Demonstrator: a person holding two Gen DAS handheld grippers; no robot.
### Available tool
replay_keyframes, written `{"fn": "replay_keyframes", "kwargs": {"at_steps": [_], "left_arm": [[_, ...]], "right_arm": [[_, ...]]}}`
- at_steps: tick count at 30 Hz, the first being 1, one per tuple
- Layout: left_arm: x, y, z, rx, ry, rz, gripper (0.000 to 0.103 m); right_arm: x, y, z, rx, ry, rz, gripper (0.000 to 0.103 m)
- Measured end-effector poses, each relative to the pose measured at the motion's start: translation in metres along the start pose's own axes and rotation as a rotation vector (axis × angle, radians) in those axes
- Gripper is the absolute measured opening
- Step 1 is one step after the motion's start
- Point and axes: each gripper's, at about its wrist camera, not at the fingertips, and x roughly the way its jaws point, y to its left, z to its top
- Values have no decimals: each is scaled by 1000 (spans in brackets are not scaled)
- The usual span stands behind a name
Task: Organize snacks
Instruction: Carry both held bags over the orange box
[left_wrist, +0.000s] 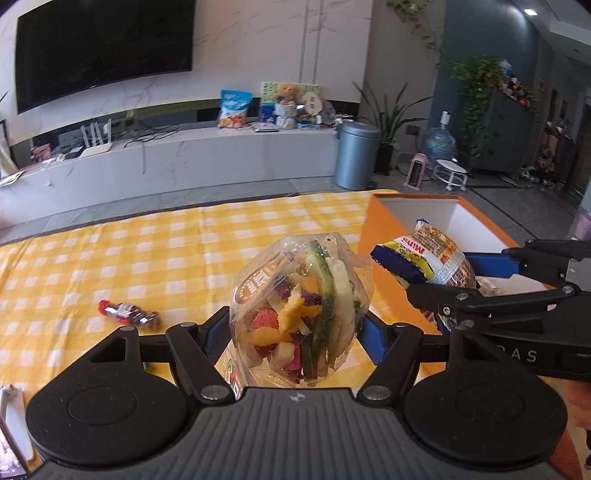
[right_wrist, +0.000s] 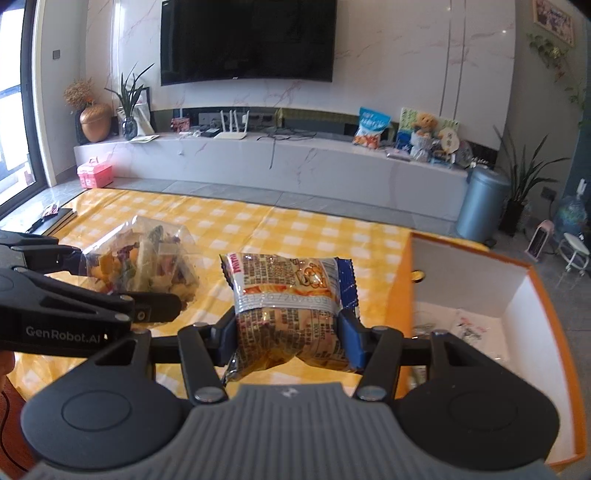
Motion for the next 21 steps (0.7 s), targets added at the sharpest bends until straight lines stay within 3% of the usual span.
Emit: {"fn": "replay_keyframes", "kwargs": {"at_steps": [10, 21], "left_arm": [[26, -51, 31, 63, -6, -131, 82], [78, -118, 73, 210, 23, -230, 82]], "right_arm": [[-36, -62, -1, 15, -15, -126, 55], [-34, -148, 8, 44, 48, -249, 55]]}}
